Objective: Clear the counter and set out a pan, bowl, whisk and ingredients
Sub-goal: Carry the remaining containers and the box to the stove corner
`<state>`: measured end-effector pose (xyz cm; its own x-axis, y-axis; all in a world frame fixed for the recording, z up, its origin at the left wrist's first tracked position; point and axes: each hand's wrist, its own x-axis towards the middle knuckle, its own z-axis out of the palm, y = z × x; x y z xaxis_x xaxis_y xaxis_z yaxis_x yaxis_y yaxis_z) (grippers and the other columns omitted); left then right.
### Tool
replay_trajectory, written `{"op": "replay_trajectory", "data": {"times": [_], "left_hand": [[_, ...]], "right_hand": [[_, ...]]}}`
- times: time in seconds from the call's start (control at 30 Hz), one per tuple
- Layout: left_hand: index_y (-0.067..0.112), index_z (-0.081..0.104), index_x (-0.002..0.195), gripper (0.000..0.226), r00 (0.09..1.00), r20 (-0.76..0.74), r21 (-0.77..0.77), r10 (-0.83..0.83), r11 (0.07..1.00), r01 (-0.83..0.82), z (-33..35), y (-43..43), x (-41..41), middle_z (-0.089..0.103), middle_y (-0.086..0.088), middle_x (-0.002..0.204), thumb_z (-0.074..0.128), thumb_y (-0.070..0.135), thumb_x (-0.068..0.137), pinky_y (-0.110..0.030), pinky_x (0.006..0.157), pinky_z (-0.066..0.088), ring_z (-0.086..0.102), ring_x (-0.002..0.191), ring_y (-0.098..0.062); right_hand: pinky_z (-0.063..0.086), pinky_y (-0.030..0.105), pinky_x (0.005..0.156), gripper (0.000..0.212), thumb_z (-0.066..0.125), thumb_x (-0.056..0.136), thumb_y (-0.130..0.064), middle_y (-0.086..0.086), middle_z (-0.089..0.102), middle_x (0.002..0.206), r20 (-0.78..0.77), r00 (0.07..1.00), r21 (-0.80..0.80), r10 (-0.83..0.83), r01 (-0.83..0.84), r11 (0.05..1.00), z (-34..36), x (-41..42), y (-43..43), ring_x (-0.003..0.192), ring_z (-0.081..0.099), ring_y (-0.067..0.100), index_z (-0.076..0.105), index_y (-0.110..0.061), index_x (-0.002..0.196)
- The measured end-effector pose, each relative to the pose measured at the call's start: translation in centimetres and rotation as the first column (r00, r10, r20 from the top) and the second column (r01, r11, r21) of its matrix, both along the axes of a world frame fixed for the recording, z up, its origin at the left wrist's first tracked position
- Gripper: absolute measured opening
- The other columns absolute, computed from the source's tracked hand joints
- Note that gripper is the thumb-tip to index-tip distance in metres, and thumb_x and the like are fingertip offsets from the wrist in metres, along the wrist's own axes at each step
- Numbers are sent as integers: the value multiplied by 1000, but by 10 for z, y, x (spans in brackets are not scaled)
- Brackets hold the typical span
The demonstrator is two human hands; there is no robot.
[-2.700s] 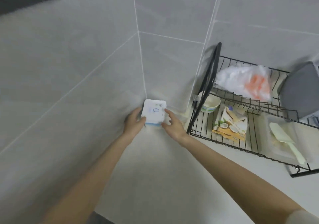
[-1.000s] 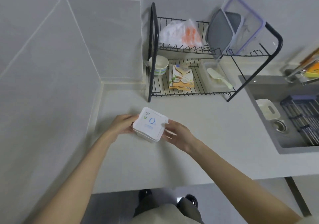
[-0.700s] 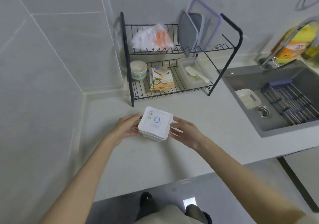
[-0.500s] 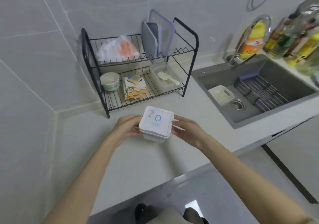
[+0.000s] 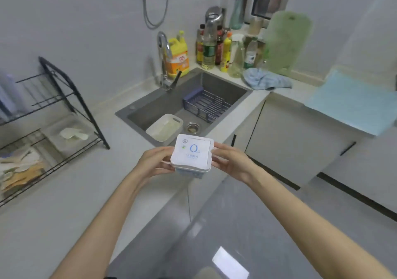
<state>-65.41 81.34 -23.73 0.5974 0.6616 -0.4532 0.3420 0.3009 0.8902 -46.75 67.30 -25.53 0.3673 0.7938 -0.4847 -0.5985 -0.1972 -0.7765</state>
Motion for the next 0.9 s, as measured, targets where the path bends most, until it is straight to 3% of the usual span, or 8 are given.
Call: {"op": "replay_trajectory", "data": {"times": [0.1, 0.23, 0.33, 0.47, 0.67, 0.9], "left_hand": [[15, 72, 103, 20, 994, 5, -15, -112, 994, 112, -2, -24, 61, 69, -6, 79, 65, 22, 85, -34, 77, 59, 67, 69, -21], [12, 72, 101, 18, 964, -5, -39, -267, 963, 267, 0, -57, 153, 68, -6, 72, 66, 17, 85, -27, 62, 58, 67, 61, -20], [12, 72, 101, 18, 917, -8, -34, -400, 916, 399, 1, -82, 217, 69, -5, 71, 66, 18, 84, -27, 63, 58, 67, 62, -20], [15, 73, 100, 18, 817, -18, -20, -576, 817, 576, -1, -117, 306, 70, -5, 79, 64, 19, 84, -27, 70, 59, 67, 63, -18], [17, 73, 94, 13, 687, -16, -7, -726, 687, 726, -5, -174, 444, 73, -5, 82, 63, 15, 86, -22, 58, 56, 67, 59, -15], [14, 71, 104, 20, 442, -8, 35, -897, 442, 897, 4, -253, 613, 72, -7, 86, 60, 17, 88, -24, 64, 58, 68, 60, -15]], "right_hand": [[56, 26, 86, 29, 63, 87, -2, 7, 70, 114, 12, 996, 4, -93, 93, 996, 2, 46, -44, 96, 68, 17, 67, -13, 113], [57, 25, 84, 35, 63, 87, -3, 9, 68, 118, 27, 961, 5, -275, 275, 962, 0, 108, -106, 101, 66, 19, 64, -10, 121], [57, 26, 85, 35, 63, 87, -2, 8, 68, 119, 17, 915, -2, -402, 402, 915, -2, 146, -148, 103, 66, 19, 64, -10, 121], [56, 27, 86, 36, 63, 86, -1, 6, 68, 118, 5, 832, 2, -555, 555, 832, -6, 200, -198, 104, 66, 19, 65, -10, 121], [57, 21, 75, 34, 60, 88, -2, 3, 70, 115, 38, 695, -21, -718, 719, 695, -6, 284, -264, 102, 65, 14, 66, -12, 120], [57, 20, 70, 31, 59, 90, -3, 4, 68, 110, 32, 472, -16, -881, 881, 472, 7, 384, -343, 98, 63, 15, 66, -13, 118]]}}
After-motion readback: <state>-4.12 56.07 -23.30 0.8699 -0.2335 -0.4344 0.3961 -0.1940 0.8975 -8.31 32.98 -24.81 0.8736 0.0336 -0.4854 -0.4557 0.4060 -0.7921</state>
